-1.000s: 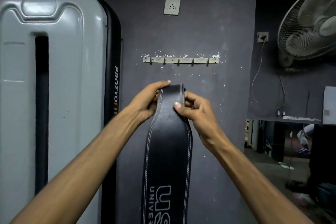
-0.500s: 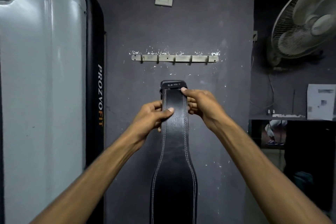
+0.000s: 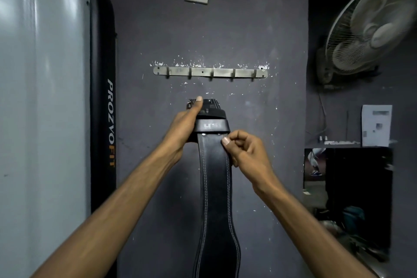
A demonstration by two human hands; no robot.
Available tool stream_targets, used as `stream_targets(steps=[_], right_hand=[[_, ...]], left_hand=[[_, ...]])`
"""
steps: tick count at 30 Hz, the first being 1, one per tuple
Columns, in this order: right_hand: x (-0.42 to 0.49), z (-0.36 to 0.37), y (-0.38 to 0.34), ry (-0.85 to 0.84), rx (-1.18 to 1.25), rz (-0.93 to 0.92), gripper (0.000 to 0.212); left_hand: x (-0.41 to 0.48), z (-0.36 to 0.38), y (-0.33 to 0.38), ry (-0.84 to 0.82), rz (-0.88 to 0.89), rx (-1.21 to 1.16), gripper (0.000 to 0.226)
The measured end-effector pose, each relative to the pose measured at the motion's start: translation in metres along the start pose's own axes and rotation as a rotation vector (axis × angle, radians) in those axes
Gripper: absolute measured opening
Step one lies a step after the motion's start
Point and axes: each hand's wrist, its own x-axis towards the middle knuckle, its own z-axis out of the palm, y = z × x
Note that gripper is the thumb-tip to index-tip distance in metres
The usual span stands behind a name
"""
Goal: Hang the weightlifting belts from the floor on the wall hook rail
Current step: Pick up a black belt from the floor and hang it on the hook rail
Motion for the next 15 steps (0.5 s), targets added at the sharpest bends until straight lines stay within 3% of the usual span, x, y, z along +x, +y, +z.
stream_targets(steps=[5,9,15], right_hand=[[0.019,-0.026,0.008,-0.148,-0.097,0.065,0.007],[0.052,-0.052,0.008,0.004,-0.04,0.096,0.03],[0.108,-0.067,0.038,0.0,-0.116,0.038,0.022]], left_hand=[[0.017,0.008,-0.013,0.013,0.121,0.109,0.036],[0.028,0.022,-0.029,-0.031,0.204,0.133,0.029],[0.064,0.056,-0.058,-0.056,0.329,0.178,0.036]])
